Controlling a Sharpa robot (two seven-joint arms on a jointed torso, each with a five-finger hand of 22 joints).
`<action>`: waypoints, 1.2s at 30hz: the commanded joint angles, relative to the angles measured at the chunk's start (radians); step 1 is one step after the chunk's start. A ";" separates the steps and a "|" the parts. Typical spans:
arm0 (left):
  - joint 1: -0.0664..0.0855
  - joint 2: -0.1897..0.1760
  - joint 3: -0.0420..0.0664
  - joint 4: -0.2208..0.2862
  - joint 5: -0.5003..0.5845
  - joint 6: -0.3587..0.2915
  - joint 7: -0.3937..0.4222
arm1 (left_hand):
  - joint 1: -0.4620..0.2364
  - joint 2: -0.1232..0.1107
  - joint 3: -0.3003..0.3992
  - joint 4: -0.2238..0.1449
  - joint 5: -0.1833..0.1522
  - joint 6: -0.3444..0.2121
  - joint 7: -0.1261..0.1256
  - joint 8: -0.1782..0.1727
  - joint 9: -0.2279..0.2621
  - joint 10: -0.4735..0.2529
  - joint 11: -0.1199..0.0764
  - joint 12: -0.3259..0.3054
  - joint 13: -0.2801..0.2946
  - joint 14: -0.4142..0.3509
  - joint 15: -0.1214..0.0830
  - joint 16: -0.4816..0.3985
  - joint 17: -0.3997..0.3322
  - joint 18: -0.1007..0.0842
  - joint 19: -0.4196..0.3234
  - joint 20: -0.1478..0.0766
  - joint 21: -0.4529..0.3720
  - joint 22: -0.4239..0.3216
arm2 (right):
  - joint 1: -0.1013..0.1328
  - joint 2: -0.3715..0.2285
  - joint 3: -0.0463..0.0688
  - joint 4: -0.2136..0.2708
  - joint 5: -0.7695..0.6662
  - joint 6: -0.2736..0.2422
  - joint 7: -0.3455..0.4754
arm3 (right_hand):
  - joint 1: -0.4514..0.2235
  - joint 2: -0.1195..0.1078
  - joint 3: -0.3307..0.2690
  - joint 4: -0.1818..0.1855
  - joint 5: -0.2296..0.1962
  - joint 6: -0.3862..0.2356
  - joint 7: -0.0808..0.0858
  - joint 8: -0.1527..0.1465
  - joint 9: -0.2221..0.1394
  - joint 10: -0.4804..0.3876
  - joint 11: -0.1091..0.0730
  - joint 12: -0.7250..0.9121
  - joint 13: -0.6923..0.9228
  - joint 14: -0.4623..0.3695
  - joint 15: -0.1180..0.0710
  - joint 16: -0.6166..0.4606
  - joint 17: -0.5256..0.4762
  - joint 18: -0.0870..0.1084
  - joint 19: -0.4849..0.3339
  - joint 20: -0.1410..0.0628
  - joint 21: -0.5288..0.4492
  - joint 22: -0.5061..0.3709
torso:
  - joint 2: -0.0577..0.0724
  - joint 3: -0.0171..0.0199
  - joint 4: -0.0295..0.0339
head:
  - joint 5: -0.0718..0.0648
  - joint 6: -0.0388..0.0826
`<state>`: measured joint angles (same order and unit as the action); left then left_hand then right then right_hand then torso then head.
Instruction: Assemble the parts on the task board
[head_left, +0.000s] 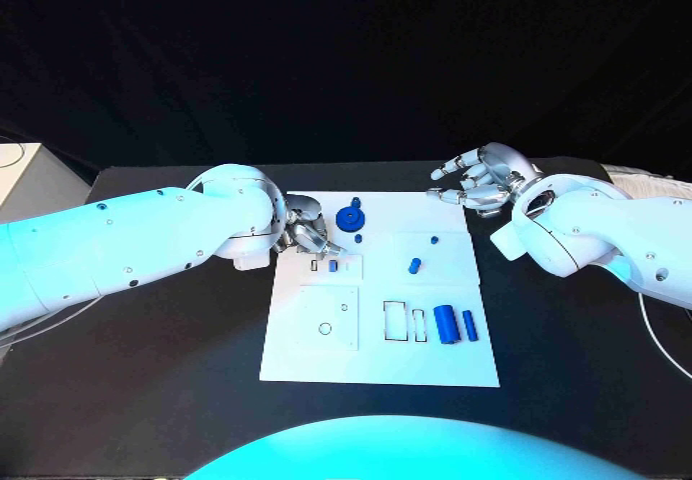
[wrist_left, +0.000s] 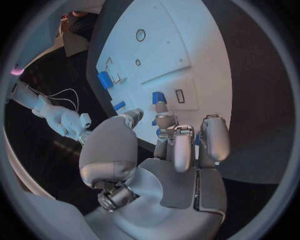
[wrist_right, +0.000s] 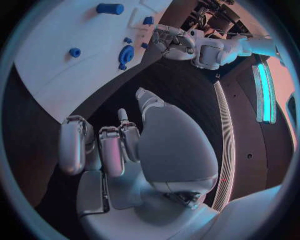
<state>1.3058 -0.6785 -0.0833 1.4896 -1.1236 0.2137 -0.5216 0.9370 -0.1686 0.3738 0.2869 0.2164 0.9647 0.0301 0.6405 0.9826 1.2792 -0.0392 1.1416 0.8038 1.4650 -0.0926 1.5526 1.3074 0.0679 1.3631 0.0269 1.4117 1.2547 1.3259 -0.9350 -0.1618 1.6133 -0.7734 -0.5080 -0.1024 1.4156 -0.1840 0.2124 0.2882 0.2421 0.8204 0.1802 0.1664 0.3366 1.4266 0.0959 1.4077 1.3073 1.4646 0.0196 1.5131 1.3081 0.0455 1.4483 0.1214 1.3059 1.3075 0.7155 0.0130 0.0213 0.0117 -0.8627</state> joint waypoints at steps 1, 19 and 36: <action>0.000 -0.005 0.001 0.007 0.006 -0.017 0.006 | 0.013 -0.001 -0.005 0.001 0.000 -0.008 -0.002 -0.002 -0.001 -0.009 0.001 -0.003 -0.001 0.094 0.004 -0.005 0.226 0.005 -0.007 -0.002 -0.007 -0.001 | -0.001 -0.001 0.000 -0.001 0.001 -0.002 0.010 | -0.007 -0.001 -0.005 0.000 -0.003 -0.007 0.003 0.001 -0.001 -0.008 0.001 -0.004 0.107 0.072 -0.001 -0.003 0.140 0.017 -0.005 -0.002 -0.006 0.099 | 0.000 -0.0001 0.0000 | 0.000 0.002; -0.026 -0.028 -0.004 0.037 0.056 -0.105 0.010 | 0.080 0.020 -0.021 0.002 0.012 -0.059 0.026 -0.062 -0.044 -0.065 0.025 -0.039 -0.066 0.079 0.023 -0.033 0.185 0.016 -0.044 0.014 -0.041 -0.052 | -0.003 -0.004 0.000 0.001 0.001 0.001 0.007 | -0.011 0.000 -0.007 0.000 -0.002 -0.007 0.003 0.003 -0.001 -0.005 0.000 -0.001 0.110 0.072 -0.001 -0.003 0.140 0.017 -0.004 -0.002 -0.004 0.100 | 0.000 0.0005 -0.0004 | 0.001 0.007; -0.073 -0.009 -0.007 0.021 0.048 -0.155 0.013 | 0.082 0.019 -0.024 0.003 0.011 -0.060 0.027 -0.064 -0.047 -0.059 0.026 -0.030 -0.054 0.080 0.023 -0.031 0.188 0.013 -0.036 0.015 -0.035 -0.041 | -0.003 -0.006 0.000 0.000 0.001 0.010 0.004 | -0.011 0.000 -0.007 0.000 -0.002 -0.007 0.003 0.003 -0.001 -0.005 0.000 -0.001 0.110 0.072 -0.001 -0.003 0.140 0.017 -0.004 -0.002 -0.004 0.100 | 0.001 0.0007 -0.0003 | -0.001 0.007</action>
<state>1.2354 -0.6907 -0.0895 1.5118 -1.0780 0.0738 -0.5192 1.0080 -0.1502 0.3572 0.2896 0.2249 0.9099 0.0563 0.5830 0.9374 1.2202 -0.0125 1.1067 0.7489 1.4651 -0.0783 1.5244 1.3074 0.0679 1.3237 0.0376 1.3738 1.2136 1.3233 -0.9403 -0.1621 1.6133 -0.7723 -0.5056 -0.1032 1.4157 -0.1840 0.2125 0.2881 0.2421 0.8205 0.1802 0.1664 0.3369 1.4266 0.0959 1.4079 1.3073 1.4646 0.0196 1.5131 1.3077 0.0455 1.4484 0.1214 1.3060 1.3080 0.7162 0.0135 0.0209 0.0109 -0.8546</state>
